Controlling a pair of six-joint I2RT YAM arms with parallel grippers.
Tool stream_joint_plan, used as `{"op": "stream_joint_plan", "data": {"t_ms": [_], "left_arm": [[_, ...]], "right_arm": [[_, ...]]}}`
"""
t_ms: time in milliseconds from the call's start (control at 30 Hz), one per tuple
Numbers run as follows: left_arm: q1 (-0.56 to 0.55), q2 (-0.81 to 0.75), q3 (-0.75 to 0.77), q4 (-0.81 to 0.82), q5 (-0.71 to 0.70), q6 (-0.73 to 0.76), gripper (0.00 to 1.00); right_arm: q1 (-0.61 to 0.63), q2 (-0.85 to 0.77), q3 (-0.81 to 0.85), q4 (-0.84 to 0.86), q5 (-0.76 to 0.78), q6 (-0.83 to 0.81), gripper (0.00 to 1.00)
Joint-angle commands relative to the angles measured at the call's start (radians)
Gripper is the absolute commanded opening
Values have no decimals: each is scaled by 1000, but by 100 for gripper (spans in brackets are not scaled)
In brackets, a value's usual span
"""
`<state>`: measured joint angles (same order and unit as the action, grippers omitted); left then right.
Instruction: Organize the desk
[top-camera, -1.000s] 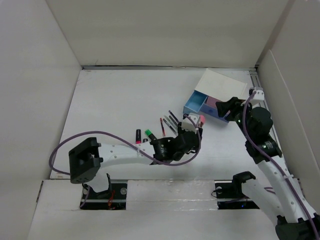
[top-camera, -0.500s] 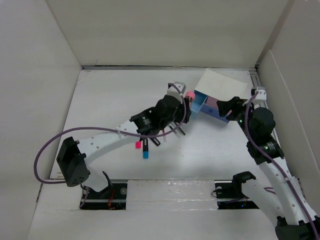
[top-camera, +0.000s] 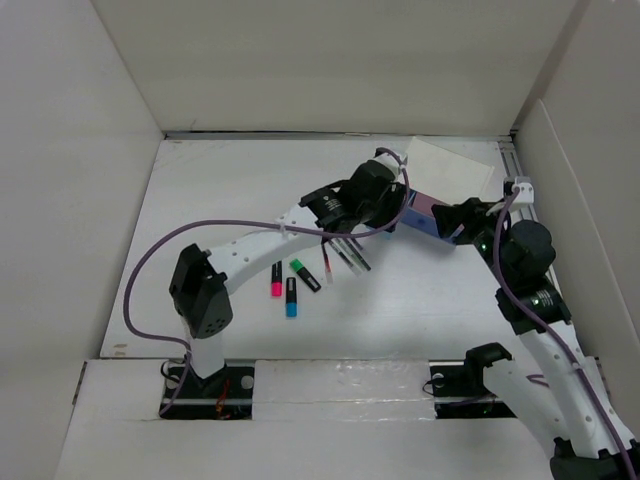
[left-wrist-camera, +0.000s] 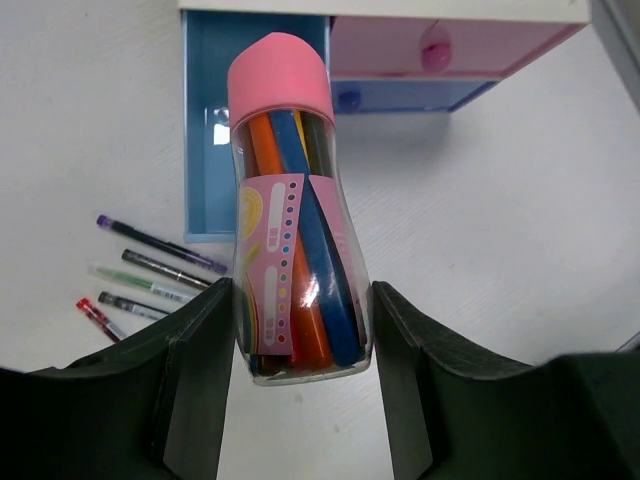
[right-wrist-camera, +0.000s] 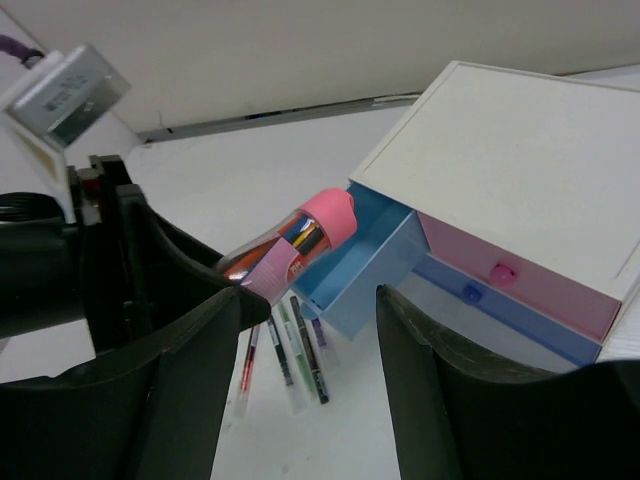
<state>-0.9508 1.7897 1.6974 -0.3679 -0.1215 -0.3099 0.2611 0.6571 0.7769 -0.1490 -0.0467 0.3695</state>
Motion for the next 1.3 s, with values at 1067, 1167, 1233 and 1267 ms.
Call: {"op": "stream_joint_plan", "data": {"t_ms": [1067,1167,1233,1267], "left_arm": [[121,329,512,-281,106,98,8],[130,342,513,-264,115,97,11],[130,353,533,-258,115,95,11],[130,365,544,-250,149,94,11]], "right_arm": [[12,-45,-34,29,-4,-11,62],[12,-45,-37,32,-5,-9,62],[12,-44,-42,35,-5,-6,62],[12,-42,-42,38,-7,-4,62]]}}
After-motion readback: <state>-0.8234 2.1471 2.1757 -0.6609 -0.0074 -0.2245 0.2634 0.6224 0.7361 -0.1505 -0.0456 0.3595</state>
